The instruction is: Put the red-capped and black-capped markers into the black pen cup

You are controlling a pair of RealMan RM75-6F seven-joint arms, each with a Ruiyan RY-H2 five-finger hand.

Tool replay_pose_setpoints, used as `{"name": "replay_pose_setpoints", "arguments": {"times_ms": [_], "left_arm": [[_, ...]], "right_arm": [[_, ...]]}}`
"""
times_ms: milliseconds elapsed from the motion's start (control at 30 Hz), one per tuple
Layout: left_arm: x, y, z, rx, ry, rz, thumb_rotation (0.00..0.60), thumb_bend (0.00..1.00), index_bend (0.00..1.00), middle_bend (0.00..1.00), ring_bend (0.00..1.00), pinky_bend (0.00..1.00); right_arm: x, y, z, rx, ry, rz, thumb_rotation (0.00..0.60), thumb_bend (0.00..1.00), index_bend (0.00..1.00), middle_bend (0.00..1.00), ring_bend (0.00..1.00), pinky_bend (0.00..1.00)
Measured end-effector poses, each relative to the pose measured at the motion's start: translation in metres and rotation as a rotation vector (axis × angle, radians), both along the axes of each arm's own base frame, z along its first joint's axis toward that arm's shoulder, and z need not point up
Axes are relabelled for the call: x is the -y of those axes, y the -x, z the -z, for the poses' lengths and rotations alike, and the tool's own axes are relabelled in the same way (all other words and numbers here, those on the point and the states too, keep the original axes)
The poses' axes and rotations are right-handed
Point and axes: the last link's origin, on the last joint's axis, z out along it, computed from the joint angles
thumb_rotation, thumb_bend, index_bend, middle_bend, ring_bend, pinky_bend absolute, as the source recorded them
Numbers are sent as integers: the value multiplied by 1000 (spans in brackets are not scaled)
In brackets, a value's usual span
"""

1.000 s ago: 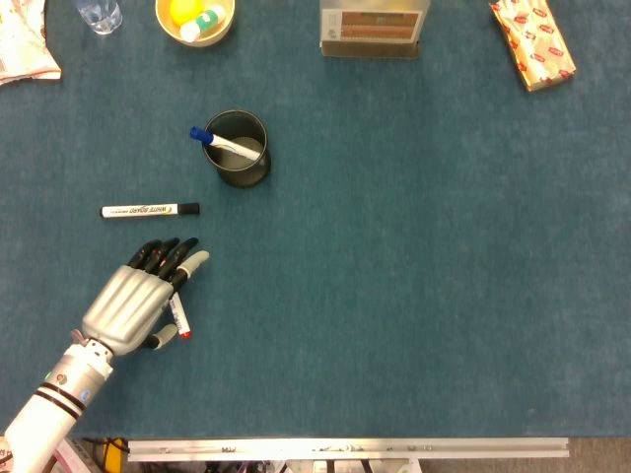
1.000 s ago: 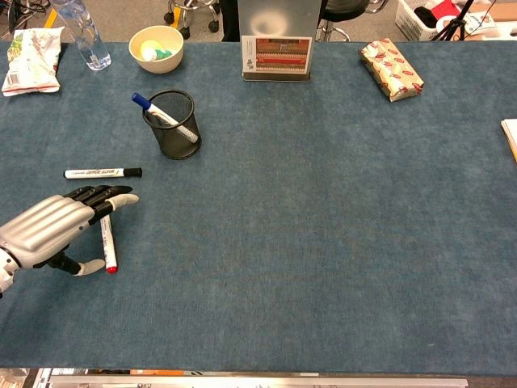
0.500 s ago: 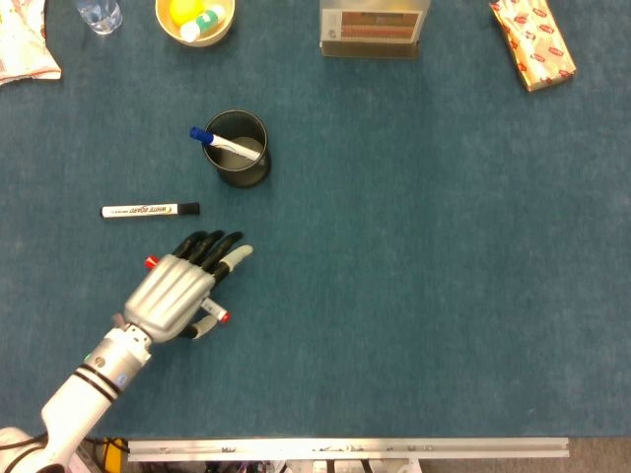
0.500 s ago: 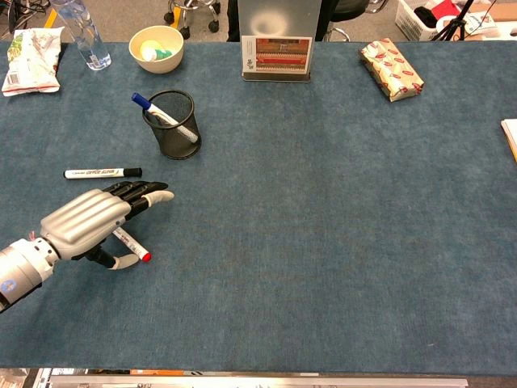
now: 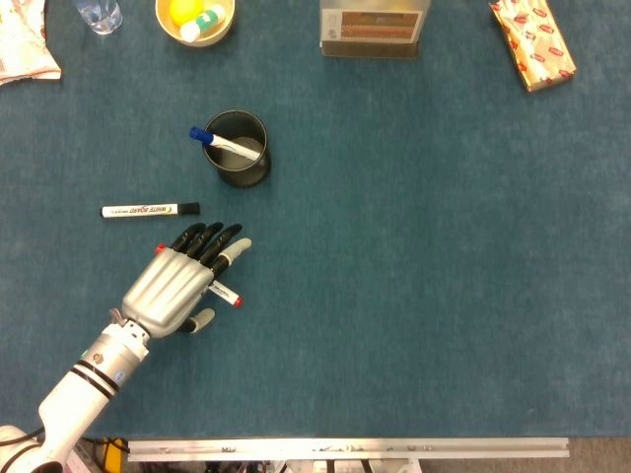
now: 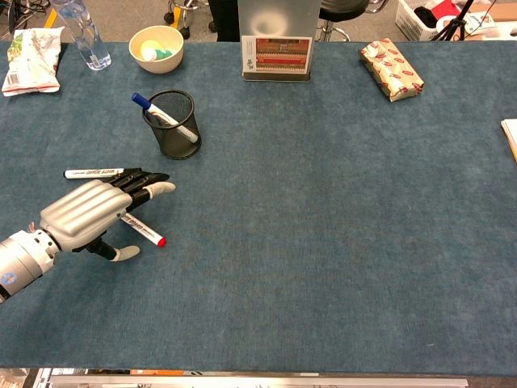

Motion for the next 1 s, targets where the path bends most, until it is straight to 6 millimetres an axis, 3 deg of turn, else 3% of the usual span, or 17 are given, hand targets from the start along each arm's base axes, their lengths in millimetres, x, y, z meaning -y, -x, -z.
{"name": "replay_pose_setpoints", "arguments": {"times_ms": [1000], "left_arm": [[-14, -4, 18, -16, 13, 22, 600, 225, 6, 0, 0, 93]], "right_arm": [[0, 0, 0, 0, -5, 1, 600, 0, 239, 265, 171, 411]]}}
